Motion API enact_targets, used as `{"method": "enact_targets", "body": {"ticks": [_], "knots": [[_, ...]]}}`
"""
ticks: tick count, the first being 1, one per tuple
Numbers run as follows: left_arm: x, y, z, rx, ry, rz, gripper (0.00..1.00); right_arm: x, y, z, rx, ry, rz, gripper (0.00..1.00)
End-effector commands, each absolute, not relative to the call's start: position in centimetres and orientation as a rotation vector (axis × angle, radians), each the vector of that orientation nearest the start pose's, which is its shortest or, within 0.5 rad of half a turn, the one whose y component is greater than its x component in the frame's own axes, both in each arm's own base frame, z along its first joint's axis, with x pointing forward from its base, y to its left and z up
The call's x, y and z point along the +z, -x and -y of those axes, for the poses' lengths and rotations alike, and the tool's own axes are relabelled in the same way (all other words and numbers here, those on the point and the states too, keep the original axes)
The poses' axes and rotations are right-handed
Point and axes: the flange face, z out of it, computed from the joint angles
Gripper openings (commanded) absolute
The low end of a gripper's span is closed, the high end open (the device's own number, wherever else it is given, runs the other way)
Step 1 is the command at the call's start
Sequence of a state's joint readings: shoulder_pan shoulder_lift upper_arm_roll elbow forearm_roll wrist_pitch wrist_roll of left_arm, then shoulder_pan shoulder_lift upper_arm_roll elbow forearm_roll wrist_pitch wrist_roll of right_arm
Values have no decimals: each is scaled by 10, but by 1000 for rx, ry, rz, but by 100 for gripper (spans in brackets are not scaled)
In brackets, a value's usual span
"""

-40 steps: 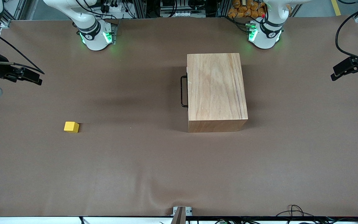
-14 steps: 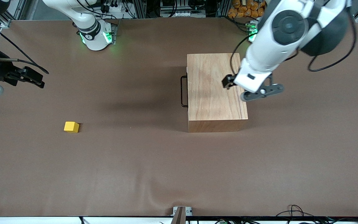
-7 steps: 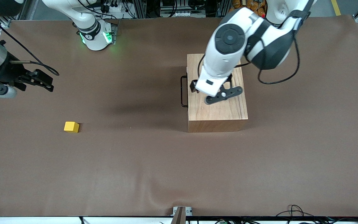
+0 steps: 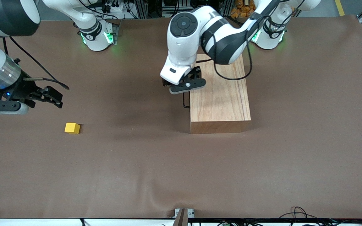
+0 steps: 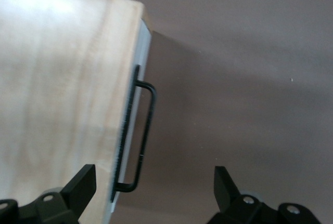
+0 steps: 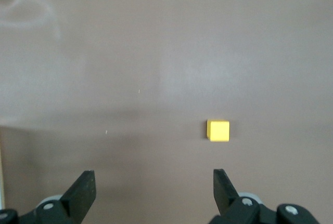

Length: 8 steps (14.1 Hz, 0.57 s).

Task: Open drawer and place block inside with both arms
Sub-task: 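Move the left gripper over the box down to the black drawer handle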

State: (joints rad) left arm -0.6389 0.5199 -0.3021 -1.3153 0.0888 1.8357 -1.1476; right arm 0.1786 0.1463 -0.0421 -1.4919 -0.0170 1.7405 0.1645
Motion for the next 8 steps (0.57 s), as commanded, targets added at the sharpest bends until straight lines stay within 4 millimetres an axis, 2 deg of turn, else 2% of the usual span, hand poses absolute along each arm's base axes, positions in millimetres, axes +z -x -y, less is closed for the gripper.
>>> {"method": "enact_targets", "body": {"ticks": [1, 2, 3, 4, 5, 7, 8], "knots": [[442, -447, 575, -73, 3197, 342, 100, 580, -635, -48, -250, 3165, -64, 100], [439, -436, 589, -129, 3206, 312, 100, 569, -643, -32, -241, 3177, 10, 100], [429, -435, 592, -153, 3180, 315, 100, 554, -650, -18, -222, 3182, 70, 100], [416, -429, 597, -151, 3162, 299, 100, 544, -657, 6, -223, 3176, 63, 100], [407, -430, 598, -141, 3151, 277, 100, 529, -662, 21, -205, 3180, 54, 100], [388, -430, 598, -110, 3125, 216, 100, 497, -673, 41, -164, 3186, 74, 100], [380, -430, 596, -88, 3103, 208, 100, 486, -678, 43, -165, 3187, 87, 100]]}}
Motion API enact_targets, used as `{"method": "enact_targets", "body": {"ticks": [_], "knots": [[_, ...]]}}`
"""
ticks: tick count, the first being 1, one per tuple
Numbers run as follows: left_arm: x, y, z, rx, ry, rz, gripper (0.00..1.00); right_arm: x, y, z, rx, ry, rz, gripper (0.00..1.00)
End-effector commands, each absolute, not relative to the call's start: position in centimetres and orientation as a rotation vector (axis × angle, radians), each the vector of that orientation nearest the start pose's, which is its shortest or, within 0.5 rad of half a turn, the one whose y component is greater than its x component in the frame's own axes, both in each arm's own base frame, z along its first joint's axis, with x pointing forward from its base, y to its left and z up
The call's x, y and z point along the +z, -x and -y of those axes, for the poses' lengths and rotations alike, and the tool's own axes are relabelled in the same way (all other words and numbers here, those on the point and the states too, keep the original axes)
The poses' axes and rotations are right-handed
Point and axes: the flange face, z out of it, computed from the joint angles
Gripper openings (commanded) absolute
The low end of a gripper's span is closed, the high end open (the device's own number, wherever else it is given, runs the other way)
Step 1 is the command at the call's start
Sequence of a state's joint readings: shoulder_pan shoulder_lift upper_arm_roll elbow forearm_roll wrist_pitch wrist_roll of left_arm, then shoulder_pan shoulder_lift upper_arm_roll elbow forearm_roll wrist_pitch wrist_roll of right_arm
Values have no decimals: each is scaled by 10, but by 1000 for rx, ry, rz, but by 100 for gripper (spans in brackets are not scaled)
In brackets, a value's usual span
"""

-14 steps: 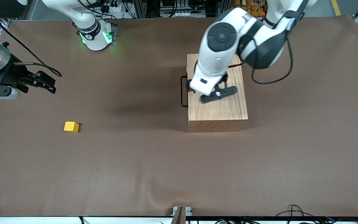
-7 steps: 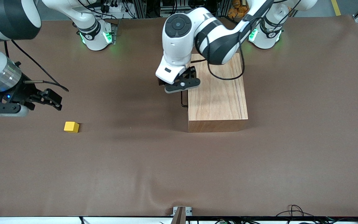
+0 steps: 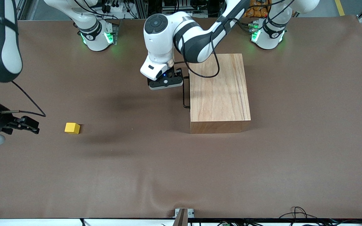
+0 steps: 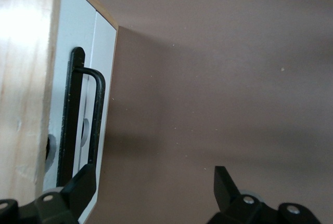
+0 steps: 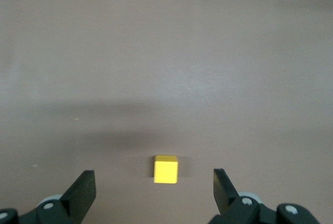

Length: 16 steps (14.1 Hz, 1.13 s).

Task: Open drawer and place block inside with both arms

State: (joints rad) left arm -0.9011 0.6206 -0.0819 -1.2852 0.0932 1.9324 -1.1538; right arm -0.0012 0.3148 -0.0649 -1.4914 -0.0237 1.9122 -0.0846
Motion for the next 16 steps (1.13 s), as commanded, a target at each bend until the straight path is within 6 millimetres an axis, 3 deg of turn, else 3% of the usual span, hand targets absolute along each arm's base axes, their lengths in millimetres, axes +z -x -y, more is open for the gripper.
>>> {"method": "enact_targets", "body": {"ticks": [1, 3, 5, 8, 13, 16], "knots": [[375, -428, 594, -62, 3077, 179, 100, 478, -683, 43, -175, 3188, 93, 100], [360, -427, 591, -27, 3043, 132, 100, 464, -689, 38, -187, 3188, 108, 100], [348, -424, 594, -11, 3028, 119, 100, 445, -693, 47, -158, 3190, 92, 100], [336, -417, 596, 9, 3002, 99, 100, 421, -687, 48, -94, 3189, 88, 100], [330, -413, 593, 42, 2963, 34, 100, 425, -689, 49, -118, 3189, 85, 100], [327, -413, 591, 49, 2958, 22, 100, 396, -694, 59, -110, 3192, 70, 100]]}}
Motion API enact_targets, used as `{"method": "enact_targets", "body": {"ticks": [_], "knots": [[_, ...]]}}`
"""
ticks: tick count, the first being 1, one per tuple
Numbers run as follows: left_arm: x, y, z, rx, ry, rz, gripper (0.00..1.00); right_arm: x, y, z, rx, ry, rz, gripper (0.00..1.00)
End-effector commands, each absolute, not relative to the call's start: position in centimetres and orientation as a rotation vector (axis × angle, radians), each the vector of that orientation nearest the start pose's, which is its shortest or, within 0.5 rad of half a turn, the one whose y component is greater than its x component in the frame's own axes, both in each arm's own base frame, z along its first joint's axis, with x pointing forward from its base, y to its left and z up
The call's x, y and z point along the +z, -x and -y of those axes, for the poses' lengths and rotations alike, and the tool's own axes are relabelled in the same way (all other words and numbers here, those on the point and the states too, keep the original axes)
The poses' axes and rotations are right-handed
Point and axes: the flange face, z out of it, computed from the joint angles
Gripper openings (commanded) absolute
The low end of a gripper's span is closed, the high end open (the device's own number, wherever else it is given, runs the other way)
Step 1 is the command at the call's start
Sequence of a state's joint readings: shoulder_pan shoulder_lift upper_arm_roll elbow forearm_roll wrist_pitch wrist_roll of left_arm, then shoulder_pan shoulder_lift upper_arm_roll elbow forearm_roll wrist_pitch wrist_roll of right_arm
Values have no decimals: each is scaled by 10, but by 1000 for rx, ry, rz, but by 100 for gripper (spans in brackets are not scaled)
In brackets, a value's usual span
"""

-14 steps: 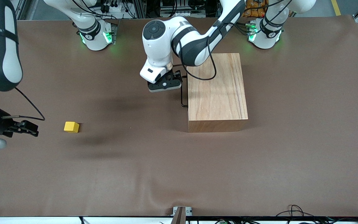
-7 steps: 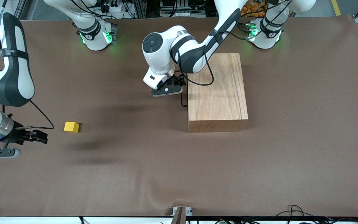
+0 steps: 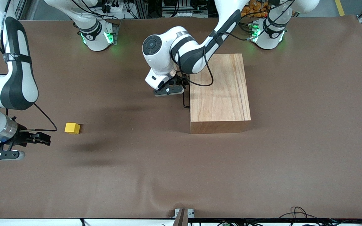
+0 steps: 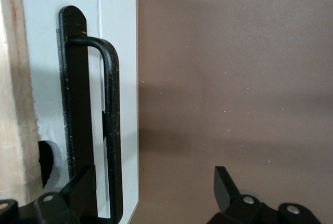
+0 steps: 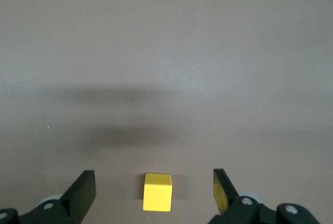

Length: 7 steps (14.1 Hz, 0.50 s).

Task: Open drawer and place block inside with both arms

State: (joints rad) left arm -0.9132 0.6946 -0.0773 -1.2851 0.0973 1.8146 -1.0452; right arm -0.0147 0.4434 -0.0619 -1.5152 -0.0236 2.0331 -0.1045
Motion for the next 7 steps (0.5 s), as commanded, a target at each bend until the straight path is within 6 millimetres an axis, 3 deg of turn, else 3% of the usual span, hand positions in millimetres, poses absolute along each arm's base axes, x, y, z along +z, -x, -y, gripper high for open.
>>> {"method": "enact_targets", "body": {"ticks": [1, 3, 7], "knots": [[326, -413, 592, 47, 2957, 19, 100, 382, -695, 65, -93, 3192, 56, 100], [315, -417, 591, 24, 2940, 0, 100, 347, -697, 70, -46, 3191, 51, 100], [308, -418, 590, 25, 2933, -12, 100, 274, -674, 68, -218, 3193, 119, 100]]}}
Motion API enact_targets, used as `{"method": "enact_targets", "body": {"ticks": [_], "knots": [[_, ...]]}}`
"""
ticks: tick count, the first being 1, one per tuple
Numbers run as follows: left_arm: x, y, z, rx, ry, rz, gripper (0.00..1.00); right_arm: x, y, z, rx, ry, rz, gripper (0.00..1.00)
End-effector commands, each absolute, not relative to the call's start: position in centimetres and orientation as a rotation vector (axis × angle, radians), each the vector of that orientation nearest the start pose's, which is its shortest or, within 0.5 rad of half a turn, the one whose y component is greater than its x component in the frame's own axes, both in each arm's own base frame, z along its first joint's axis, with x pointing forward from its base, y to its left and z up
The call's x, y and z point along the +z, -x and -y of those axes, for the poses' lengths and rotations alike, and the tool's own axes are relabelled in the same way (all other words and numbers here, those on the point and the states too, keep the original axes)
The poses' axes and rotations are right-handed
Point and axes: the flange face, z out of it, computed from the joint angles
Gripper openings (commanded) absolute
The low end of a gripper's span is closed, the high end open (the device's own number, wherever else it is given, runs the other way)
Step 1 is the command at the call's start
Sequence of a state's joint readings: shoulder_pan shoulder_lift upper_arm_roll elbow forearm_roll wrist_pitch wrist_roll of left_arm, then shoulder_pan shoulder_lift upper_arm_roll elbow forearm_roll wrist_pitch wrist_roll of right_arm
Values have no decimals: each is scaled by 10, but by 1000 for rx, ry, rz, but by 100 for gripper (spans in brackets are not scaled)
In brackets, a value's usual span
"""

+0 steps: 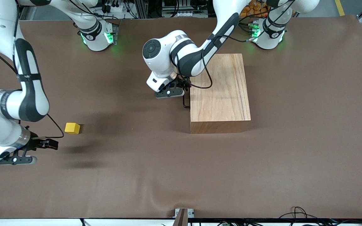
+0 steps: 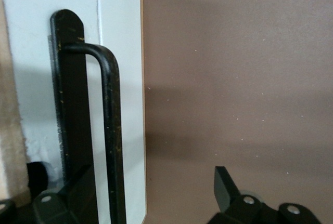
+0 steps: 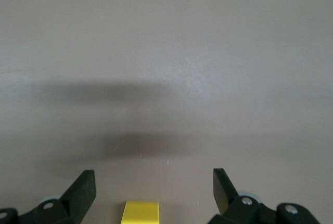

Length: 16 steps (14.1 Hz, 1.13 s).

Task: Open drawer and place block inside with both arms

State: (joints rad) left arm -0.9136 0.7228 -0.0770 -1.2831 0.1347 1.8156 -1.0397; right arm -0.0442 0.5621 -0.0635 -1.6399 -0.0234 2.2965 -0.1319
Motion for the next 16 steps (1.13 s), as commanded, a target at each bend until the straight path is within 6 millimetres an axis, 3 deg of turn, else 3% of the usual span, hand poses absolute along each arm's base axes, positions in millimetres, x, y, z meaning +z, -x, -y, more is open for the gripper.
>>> {"method": "enact_targets", "body": {"ticks": [1, 3, 6, 10, 16], "knots": [[309, -420, 591, 17, 2938, -13, 100, 257, -667, 67, -298, 3191, 125, 100], [309, -422, 594, -7, 2966, -16, 100, 244, -662, 66, -387, 3187, 133, 100], [299, -426, 599, -37, 3005, -8, 100, 232, -660, 74, -376, 3193, 171, 100], [304, -424, 605, -56, 3028, -9, 100, 226, -656, 111, -364, 3207, 253, 100], [314, -421, 614, -72, 3075, 1, 100, 193, -648, 101, -287, 3191, 254, 100]]}}
